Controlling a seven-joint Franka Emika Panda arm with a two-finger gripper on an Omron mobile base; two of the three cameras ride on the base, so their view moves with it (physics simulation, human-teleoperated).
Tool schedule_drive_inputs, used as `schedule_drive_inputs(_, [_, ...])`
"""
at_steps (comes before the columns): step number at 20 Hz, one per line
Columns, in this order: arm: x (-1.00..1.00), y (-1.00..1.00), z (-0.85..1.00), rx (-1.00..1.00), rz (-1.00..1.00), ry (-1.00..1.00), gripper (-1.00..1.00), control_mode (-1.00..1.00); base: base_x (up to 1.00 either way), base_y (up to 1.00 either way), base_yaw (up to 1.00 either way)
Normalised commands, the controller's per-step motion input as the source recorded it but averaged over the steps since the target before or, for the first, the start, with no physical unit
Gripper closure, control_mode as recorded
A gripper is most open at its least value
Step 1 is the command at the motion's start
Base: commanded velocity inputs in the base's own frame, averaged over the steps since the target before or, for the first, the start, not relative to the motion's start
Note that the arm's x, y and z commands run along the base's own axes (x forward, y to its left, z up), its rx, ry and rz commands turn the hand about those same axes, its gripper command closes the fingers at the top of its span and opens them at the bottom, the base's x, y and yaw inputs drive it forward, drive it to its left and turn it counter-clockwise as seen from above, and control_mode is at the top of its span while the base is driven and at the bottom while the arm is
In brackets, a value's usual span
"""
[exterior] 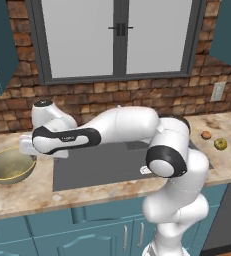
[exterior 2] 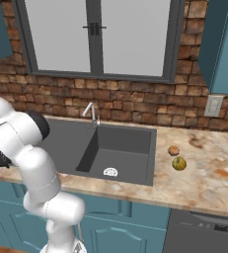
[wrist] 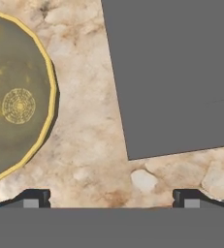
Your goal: Remove the tangerine and squash from the sink. Then move the bowl and cup from the counter to the sink for washing.
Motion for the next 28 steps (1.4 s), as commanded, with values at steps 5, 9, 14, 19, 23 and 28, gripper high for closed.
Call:
schedule_drive_inputs(5, [0.23,0.13,-0.13,0.04,0.0,0.0,-1.0,-1.0,0.0,0.0,0.0])
schedule_drive_inputs(9, [0.24,0.15,-0.13,0.04,0.0,0.0,-1.0,-1.0,0.0,0.0,0.0])
schedule_drive_inputs(14, [0.25,0.22,-0.13,0.02,0.0,0.0,-1.0,-1.0,0.0,0.0,0.0])
schedule_drive_inputs(19, [0.25,0.25,-0.14,0.01,0.0,0.02,-1.0,-1.0,0.0,0.0,0.0])
schedule_drive_inputs(23, [0.26,0.27,-0.12,0.0,0.0,0.08,-1.0,-1.0,0.0,0.0,0.0])
schedule_drive_inputs(28, [0.23,0.22,-0.14,0.0,0.0,0.13,-1.0,-1.0,0.0,0.0,0.0])
